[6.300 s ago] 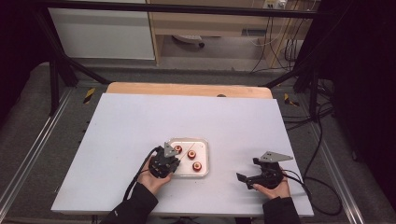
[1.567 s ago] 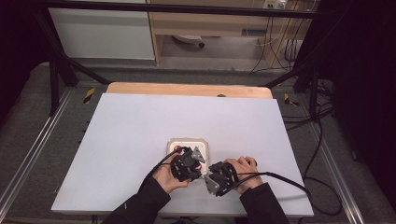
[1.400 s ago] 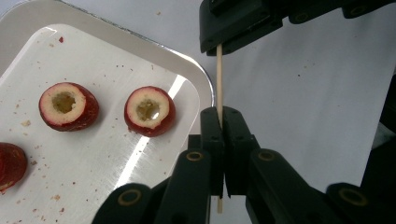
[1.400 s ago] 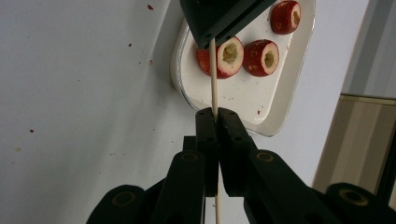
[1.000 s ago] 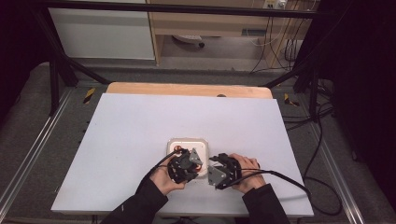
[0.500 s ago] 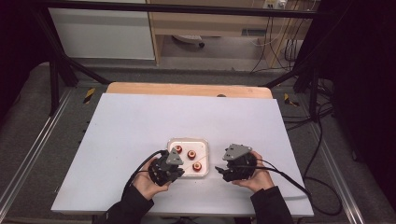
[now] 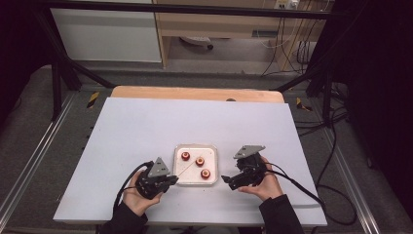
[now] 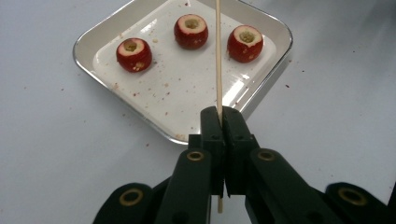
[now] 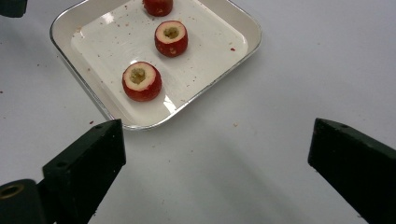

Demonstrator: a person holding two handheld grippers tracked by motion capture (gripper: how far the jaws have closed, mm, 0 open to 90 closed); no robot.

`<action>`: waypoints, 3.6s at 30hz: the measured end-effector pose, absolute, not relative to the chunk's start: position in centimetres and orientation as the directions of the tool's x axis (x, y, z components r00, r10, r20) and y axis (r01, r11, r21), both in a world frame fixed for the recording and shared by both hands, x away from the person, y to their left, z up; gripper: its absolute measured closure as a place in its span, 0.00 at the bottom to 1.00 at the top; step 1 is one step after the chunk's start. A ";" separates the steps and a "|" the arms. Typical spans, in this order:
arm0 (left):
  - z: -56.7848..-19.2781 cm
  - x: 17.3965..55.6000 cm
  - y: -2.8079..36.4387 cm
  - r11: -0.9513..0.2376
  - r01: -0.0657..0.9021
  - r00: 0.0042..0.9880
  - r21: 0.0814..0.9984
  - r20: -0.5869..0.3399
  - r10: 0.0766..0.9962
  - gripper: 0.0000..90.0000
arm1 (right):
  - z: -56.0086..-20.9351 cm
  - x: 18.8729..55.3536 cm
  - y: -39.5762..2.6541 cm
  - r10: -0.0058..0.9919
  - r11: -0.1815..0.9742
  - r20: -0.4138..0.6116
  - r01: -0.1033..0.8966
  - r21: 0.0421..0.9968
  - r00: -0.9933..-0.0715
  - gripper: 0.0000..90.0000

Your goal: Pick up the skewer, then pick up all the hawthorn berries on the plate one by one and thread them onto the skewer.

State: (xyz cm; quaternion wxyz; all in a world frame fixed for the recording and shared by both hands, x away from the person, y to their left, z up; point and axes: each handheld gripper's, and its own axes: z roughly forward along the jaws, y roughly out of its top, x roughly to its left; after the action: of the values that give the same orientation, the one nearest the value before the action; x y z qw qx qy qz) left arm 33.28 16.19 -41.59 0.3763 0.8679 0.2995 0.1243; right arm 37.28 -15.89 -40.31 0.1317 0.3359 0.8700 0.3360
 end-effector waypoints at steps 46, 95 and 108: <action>-42.5 33.0 18.6 -0.473 0.441 0.757 0.763 -0.033 0.652 0.98 | -40.5 41.0 -7.4 0.609 0.634 0.151 0.593 0.496 -0.778 0.28; -42.5 32.9 18.3 -0.469 0.431 0.758 0.771 -0.028 0.651 0.98 | -39.3 42.0 -8.4 0.644 0.573 0.236 0.663 0.482 -0.728 0.68; -42.4 32.9 18.4 -0.439 0.439 0.738 0.784 -0.036 0.674 0.98 | -38.0 41.7 -9.8 0.672 0.476 0.262 0.675 0.563 -0.693 0.68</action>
State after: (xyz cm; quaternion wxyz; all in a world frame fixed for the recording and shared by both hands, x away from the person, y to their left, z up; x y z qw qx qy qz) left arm 32.87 18.44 -42.36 0.4122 0.8360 0.3329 0.1427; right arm 41.69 -9.75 -37.99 -0.0022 0.3920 0.8592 0.3288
